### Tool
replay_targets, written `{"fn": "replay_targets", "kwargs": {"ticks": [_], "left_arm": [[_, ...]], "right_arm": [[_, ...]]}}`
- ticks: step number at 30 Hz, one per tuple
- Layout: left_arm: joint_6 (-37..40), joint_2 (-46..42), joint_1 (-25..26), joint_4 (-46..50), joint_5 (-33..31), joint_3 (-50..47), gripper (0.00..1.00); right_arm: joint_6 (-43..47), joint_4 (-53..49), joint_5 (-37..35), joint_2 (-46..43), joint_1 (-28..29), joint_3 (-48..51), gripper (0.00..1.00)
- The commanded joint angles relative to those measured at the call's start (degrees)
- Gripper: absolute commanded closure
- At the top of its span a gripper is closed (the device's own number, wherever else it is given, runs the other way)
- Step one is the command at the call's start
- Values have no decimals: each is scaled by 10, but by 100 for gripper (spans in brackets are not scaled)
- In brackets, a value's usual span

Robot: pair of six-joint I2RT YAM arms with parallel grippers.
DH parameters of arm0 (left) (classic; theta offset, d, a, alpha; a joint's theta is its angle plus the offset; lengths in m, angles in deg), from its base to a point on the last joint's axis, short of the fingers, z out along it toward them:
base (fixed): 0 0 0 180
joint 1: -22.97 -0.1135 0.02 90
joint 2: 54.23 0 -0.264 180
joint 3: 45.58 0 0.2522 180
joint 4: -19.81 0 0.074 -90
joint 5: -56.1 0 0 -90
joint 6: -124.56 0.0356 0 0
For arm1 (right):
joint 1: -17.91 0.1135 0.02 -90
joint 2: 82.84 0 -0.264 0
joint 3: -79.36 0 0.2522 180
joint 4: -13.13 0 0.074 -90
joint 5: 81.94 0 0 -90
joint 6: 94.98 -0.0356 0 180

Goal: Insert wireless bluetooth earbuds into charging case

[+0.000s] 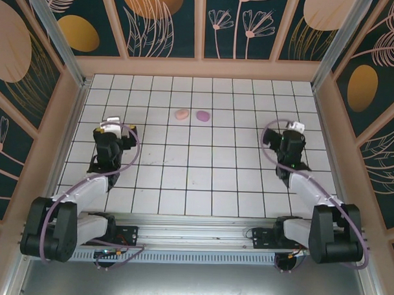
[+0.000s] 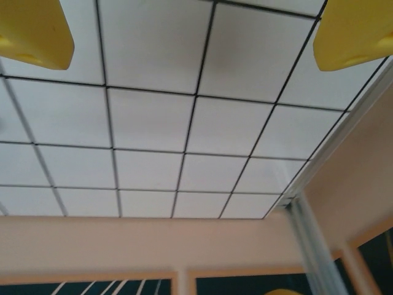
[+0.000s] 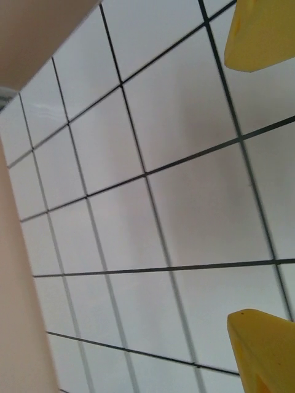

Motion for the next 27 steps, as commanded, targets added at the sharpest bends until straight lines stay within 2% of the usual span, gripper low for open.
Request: {"fn": "replay_targets", "kwargs": {"ticks": [1,5,7,14,16,19,27], "left_arm": [[11,30,-3,-187,-1,-41,1],[31,93,-6,-311,6,-77,1],[32,121,-9,-362,6,-88,1],[18,185,-34,-435,47,-94,1],[15,176,-40,-392,62,-80,1],[-1,178,-62,-332,95,-47,1],[-10,177,-67,-320,87,-43,1]], "right_arm": [[70,194,31,19,-9,31,1],[65,343,58,74,-22,77,1],[74,387,65,102,-27,83,1],[49,506,100,223,-62,88,1],[38,448,99,216,-66,65,1],[38,447,96,214,-66,65,1],[44,442,109,215,-66,62,1]]}}
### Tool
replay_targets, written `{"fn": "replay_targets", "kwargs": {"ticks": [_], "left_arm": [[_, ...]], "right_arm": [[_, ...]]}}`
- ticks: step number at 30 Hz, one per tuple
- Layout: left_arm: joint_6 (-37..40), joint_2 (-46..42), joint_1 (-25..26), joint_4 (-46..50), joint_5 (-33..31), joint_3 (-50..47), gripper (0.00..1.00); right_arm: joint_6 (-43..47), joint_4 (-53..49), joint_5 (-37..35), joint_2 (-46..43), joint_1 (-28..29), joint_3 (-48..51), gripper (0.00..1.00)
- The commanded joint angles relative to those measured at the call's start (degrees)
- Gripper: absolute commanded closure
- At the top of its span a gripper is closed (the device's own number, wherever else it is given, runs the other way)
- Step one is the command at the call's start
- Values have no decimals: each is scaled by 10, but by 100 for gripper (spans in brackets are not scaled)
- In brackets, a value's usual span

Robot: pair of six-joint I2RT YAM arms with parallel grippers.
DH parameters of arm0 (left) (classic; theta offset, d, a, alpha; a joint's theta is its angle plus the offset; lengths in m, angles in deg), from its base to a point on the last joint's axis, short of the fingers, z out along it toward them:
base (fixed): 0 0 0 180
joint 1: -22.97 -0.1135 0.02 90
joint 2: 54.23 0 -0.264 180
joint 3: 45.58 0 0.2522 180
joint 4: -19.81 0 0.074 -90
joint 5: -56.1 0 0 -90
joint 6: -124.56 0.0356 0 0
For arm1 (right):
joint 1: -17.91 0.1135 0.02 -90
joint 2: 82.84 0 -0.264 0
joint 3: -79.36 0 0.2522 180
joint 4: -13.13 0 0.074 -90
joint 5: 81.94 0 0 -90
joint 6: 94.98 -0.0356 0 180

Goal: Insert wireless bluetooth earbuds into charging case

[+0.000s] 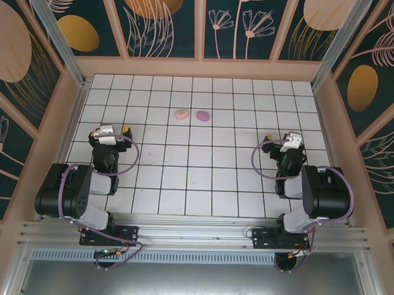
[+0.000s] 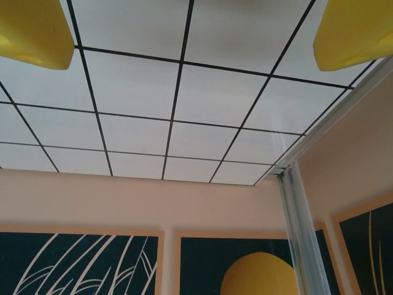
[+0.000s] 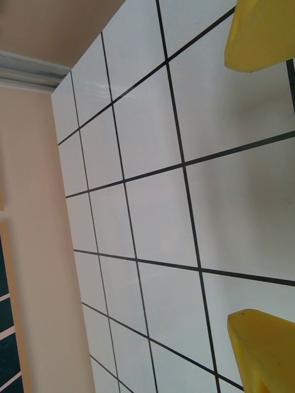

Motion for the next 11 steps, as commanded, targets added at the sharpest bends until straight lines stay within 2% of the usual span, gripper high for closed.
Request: {"fn": "replay_targets", "kwargs": {"ticks": [1,11], "left_arm": [[-12,2,-3,5,11,6,1],[-12,2,-3,6,12,6,1]], "right_arm": [[-8,28,17,1,-4,-11,1],[-6,28,17,1,-4,-12,1]]}}
